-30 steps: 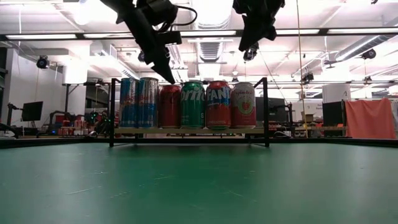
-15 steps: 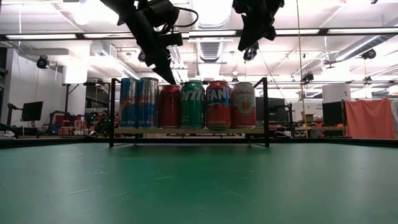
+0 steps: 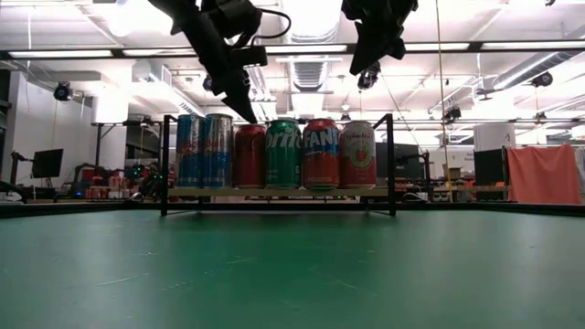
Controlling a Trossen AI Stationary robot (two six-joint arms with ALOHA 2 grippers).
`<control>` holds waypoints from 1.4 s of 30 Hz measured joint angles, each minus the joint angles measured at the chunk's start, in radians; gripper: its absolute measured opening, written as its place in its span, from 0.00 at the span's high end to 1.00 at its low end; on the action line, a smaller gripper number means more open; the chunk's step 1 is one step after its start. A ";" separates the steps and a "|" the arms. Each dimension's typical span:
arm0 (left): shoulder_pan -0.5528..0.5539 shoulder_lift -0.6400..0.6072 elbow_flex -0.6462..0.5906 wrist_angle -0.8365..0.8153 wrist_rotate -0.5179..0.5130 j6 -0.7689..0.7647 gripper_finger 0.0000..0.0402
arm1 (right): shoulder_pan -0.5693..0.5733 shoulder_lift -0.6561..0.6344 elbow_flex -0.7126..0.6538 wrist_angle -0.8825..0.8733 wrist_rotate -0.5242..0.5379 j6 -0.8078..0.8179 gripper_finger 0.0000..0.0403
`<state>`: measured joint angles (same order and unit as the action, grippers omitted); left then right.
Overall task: Pick and place cans onto a shelf
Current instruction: Adjust the soda cans on the shelf
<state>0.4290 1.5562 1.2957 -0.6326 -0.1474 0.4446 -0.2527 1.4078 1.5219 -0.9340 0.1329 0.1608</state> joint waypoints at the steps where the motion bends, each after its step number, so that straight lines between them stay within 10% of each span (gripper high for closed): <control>1: 0.000 -0.002 0.000 0.001 0.000 0.000 1.00 | 0.000 0.000 0.000 0.000 0.000 0.000 0.98; 42: 0.015 0.004 0.039 0.020 -0.032 -0.005 1.00 | 0.000 0.000 0.000 0.000 0.027 0.002 0.98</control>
<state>0.4439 1.5602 1.3344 -0.6121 -0.1792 0.4395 -0.2531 1.4082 1.5215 -0.9340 0.1602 0.1625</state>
